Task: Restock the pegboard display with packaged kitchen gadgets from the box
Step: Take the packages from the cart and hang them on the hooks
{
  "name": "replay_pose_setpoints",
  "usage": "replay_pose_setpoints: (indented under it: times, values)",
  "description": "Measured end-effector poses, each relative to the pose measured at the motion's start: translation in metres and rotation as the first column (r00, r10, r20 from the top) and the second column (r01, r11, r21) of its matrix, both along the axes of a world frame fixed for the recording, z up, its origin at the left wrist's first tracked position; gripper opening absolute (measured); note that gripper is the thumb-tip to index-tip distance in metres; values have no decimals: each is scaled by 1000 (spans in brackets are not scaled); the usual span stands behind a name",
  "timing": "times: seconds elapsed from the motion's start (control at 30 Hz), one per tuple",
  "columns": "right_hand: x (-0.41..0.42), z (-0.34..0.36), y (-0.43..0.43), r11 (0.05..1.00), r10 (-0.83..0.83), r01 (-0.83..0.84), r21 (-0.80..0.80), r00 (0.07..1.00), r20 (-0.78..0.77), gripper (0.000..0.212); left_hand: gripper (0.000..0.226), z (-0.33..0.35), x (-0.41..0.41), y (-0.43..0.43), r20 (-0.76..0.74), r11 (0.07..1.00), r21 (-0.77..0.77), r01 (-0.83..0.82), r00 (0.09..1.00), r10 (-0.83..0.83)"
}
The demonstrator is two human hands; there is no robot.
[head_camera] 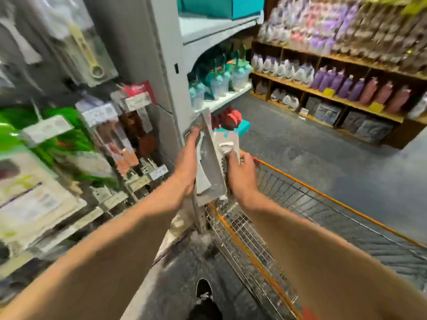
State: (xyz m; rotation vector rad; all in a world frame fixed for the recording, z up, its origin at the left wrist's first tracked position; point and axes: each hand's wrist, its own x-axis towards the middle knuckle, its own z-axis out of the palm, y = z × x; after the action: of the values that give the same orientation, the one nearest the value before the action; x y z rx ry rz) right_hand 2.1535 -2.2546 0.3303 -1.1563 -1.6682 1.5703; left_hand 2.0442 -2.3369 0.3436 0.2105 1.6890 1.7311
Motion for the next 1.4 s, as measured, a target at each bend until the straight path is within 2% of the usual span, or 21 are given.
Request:
replay_pose_setpoints:
  times: [0.13,0.23,0.3,0.4,0.57,0.63,0.73,0.87,1.07,1.4]
  values:
    - [-38,59,-44,996,82,-78,44,993,-88,31,78,57,-23,-51,-35,977,141,-161,985,168]
    - [-64,100,-81,982,181,-172,75,973,-141,28,94,93,-47,-92,-71,949,235,-209,970,232]
    - [-84,127,-113,963,265,-250,104,950,-164,27,94,121,-60,-133,-93,920,279,-277,945,313]
    - [-110,160,-161,938,339,-311,151,916,-217,25,100,152,-80,-183,-100,891,350,-290,934,343]
    - [-147,204,-247,888,454,-401,225,845,-285,27,95,199,-106,-272,-145,833,439,-337,888,436]
    - [-156,216,-281,867,494,-440,233,815,-303,26,92,212,-112,-310,-163,818,447,-361,867,472]
    - [-166,229,-329,841,539,-473,265,782,-314,33,102,224,-118,-364,-168,816,445,-370,860,482]
    - [-181,240,-383,815,576,-500,293,751,-322,35,101,229,-126,-423,-185,797,438,-415,826,532]
    - [-198,250,-415,781,620,-531,329,723,-304,33,104,227,-139,-461,-184,785,447,-429,815,550]
    - [-243,262,-406,755,646,-537,377,707,-286,30,106,235,-176,-451,-151,784,451,-426,830,538]
